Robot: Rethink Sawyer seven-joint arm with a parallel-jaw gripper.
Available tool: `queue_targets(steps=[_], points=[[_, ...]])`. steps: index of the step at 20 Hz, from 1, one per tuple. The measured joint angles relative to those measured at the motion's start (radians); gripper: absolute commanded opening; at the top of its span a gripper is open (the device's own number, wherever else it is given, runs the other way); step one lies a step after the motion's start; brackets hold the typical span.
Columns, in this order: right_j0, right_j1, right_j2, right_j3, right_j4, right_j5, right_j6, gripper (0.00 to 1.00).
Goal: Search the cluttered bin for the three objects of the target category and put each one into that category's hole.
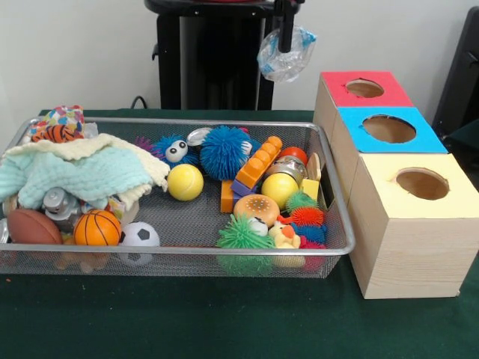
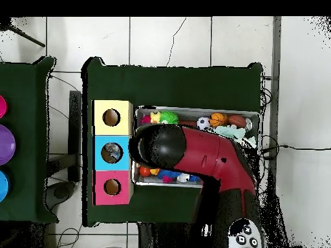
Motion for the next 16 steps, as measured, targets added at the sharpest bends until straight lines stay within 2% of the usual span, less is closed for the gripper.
queue_targets(steps=[8,13,16], points=[[0.031,0.033,-0.018,0.008,0.028,-0.065,0.0,0.0],[0.12,0.069,-0.08,0.013,0.057,-0.147,0.001,0.0],[0.167,0.085,-0.11,0.016,0.077,-0.159,0.01,0.0]])
